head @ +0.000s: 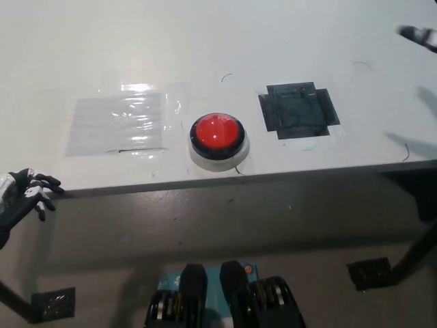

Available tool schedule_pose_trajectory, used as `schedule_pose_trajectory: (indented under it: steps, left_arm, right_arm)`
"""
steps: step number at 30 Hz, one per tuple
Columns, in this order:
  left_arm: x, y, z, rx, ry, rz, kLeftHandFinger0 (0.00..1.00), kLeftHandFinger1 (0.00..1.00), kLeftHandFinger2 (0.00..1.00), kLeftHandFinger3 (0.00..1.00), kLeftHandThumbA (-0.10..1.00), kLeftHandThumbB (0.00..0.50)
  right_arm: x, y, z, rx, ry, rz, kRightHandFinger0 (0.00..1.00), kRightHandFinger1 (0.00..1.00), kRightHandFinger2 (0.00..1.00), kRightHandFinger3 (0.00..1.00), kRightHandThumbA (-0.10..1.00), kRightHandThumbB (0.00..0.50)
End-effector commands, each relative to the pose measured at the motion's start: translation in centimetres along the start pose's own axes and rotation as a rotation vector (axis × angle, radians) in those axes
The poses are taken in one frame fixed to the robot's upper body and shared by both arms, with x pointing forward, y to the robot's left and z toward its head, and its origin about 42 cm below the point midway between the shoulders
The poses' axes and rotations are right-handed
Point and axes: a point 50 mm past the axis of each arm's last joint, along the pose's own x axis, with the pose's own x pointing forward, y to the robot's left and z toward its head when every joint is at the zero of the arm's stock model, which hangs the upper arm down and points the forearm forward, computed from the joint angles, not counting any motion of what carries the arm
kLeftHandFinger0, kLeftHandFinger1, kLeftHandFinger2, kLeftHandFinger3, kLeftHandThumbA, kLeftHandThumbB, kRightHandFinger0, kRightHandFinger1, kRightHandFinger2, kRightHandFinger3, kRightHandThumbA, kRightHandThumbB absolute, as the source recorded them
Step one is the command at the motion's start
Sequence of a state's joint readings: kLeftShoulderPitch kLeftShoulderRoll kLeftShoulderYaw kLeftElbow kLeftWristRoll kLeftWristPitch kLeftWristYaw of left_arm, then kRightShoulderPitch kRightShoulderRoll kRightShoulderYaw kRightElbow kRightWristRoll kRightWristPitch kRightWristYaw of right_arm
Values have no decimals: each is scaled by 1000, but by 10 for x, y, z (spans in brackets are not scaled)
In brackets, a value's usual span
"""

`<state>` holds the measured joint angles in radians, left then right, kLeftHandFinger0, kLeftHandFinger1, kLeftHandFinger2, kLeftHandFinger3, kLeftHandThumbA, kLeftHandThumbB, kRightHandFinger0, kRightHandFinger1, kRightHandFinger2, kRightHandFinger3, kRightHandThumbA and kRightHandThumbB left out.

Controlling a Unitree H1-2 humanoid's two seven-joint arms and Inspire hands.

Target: The robot uses its right hand to make a fist and press the red button kept in the middle of the desk

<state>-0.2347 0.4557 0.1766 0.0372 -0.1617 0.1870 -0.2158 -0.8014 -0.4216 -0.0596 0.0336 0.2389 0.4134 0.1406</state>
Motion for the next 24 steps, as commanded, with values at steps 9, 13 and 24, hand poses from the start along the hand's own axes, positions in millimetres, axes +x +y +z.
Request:
schedule_pose_trajectory:
  steps: [9,13,24]
  left_arm:
    - [6,2,19,13,-52,-12,247,318,437,573,490,0]
    - [6,2,21,14,-53,-13,250,319,437,573,490,0]
    - [11,-3,24,18,-58,-30,268,338,453,574,522,0]
  right_arm:
    - [60,108,10,37,-69,193,719,739,652,568,1000,474]
    - [67,138,3,59,-86,223,494,489,400,343,1000,498]
    - [88,193,5,153,-98,265,7,0,0,0,1000,500]
